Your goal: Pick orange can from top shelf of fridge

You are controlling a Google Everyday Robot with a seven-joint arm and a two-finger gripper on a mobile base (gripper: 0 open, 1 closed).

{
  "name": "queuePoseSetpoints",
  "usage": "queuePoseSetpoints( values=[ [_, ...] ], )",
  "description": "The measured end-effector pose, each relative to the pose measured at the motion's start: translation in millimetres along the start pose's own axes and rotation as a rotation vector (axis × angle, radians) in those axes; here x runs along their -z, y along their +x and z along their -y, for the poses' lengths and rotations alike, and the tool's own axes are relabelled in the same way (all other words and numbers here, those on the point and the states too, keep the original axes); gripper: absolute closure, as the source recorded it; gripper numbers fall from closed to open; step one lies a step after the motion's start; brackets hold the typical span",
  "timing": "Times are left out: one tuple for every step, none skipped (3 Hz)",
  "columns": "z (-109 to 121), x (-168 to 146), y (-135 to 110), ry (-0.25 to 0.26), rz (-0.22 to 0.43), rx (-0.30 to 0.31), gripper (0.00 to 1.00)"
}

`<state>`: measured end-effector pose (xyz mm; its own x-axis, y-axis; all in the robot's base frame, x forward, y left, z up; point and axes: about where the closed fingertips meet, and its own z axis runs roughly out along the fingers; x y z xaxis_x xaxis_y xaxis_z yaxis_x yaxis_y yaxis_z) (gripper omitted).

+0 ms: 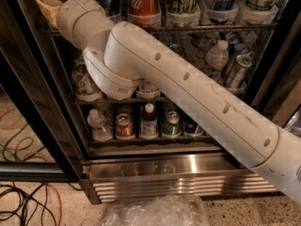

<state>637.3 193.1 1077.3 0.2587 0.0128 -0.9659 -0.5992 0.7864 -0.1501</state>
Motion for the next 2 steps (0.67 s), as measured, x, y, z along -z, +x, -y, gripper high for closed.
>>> queuePoseSetpoints(
  values=[
    [4.1, 0.6, -6.6, 0.013, 0.022, 0.009, 1.0],
    [8.8, 2.7, -13.4, 0.03, 0.045, 0.016, 1.0]
  ],
)
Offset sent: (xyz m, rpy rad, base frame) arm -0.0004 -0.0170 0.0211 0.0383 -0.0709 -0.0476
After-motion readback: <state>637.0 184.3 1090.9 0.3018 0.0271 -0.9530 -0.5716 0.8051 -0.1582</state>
